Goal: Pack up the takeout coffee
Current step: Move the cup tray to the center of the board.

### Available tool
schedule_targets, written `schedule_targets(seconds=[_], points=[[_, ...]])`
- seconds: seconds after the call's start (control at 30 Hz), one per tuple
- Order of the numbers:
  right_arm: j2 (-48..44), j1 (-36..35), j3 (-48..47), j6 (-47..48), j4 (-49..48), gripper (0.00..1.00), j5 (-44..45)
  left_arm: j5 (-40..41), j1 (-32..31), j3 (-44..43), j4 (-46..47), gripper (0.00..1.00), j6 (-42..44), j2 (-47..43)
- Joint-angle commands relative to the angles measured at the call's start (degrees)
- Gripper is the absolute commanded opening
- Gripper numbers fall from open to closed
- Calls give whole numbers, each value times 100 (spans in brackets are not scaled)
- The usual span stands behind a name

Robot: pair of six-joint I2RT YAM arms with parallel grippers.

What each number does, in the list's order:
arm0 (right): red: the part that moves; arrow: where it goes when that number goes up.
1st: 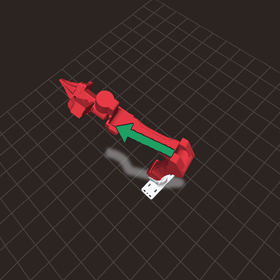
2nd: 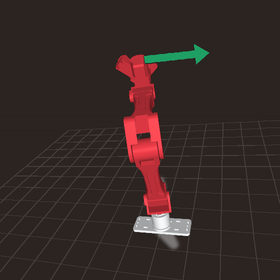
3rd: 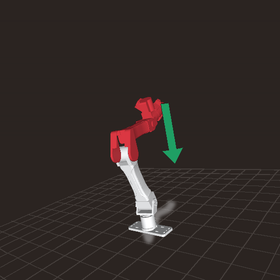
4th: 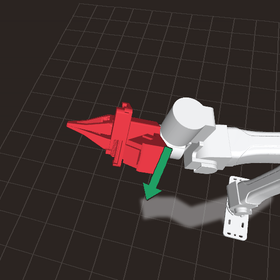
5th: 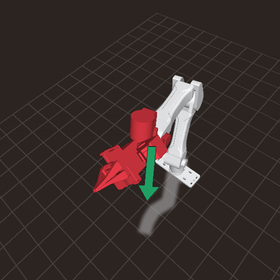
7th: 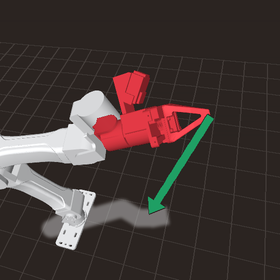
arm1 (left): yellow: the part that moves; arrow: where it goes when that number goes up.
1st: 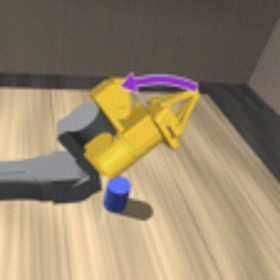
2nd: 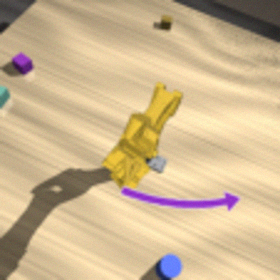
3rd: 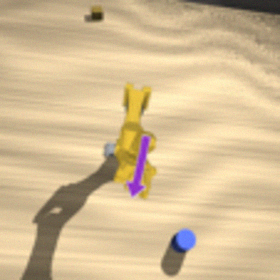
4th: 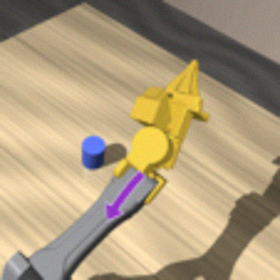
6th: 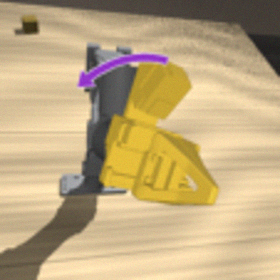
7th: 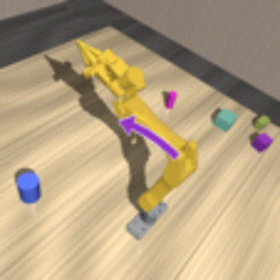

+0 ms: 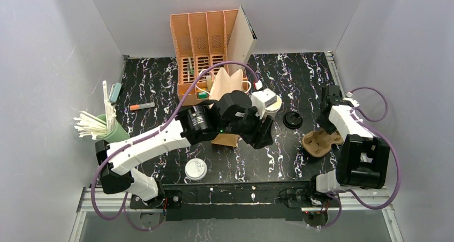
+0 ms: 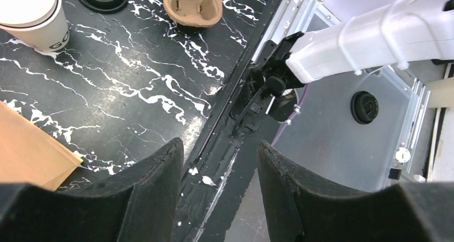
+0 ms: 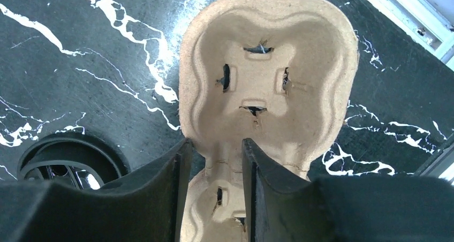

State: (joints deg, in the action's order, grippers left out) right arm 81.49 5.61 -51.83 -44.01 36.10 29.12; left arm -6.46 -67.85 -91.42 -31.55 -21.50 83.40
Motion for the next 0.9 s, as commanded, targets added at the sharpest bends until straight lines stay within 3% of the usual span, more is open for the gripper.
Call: schedule_targets(seconds=[0.0,0.17,0.3,0.43,0.57,0.87], points=[[208,19,3,138,-295,43,-210,202,-48,353,263,50,9,-104],[-28,19,35,202,-222,26,-917,377,-52,840,393,50,-56,-330],[-327,6,59,779,-386,13,-1816,473,-52,1007,395,51,-73,-415],[-595,-85,-13,1371,-341,8,-2586,521,-52,1102,398,51,-115,-464],[-1004,-250,104,1245,-178,9,-2956,541,-52,1196,401,50,-182,-507],[-1734,-1593,898,-1140,-409,18,-2762,357,-82,1705,1009,50,-425,-443]])
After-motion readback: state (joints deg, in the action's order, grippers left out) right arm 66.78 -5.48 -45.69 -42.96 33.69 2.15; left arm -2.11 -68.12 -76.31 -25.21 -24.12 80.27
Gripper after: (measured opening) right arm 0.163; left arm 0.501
